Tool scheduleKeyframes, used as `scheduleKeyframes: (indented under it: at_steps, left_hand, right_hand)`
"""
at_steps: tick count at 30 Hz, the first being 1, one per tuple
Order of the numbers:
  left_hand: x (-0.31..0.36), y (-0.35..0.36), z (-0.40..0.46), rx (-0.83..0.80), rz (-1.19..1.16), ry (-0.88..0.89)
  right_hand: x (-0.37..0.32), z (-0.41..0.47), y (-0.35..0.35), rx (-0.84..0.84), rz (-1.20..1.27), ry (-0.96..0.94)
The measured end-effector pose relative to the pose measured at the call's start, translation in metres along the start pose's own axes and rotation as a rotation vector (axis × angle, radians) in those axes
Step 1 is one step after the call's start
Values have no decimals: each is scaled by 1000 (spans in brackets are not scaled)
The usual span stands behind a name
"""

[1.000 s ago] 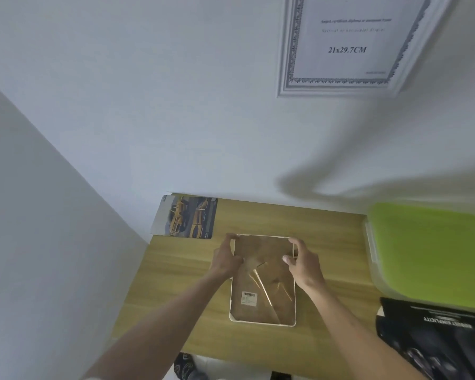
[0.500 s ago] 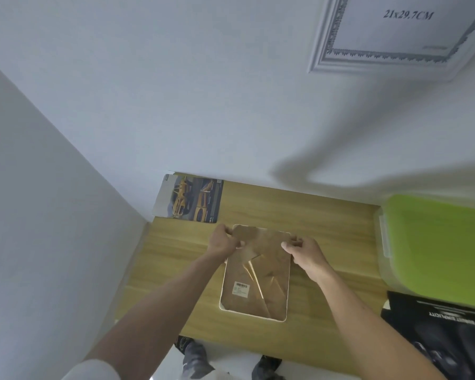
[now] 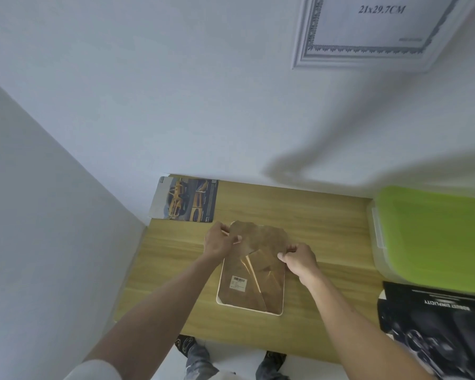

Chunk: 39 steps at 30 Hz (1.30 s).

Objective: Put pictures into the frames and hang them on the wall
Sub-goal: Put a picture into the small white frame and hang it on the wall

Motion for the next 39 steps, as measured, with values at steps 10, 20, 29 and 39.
scheduleKeyframes:
  at_steps: [10,20,29,39]
  left_hand:
    - [1,-4,-21,-257,53,158]
    - [53,57,-33,-234,-41,249]
    - [88,156,-38,-309,431,359]
    - [86,220,-34,-277,655,284]
  right_hand:
    - [10,-3,-8,-18,35,-94]
    - [20,-24,-80,-8,40,-256]
    - [61,-36,-144,18,-182,-106]
    - [77,-20,-142,197,-619,-58]
Point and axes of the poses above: each hand's wrist, its own z-axis towards the middle knuckle, its own y-axis out of the palm, x = y × z, the point moved 2 cm from there along z, towards the middle knuckle, and after that the axes turned 13 degrees about -x, right-handed, at the moved point
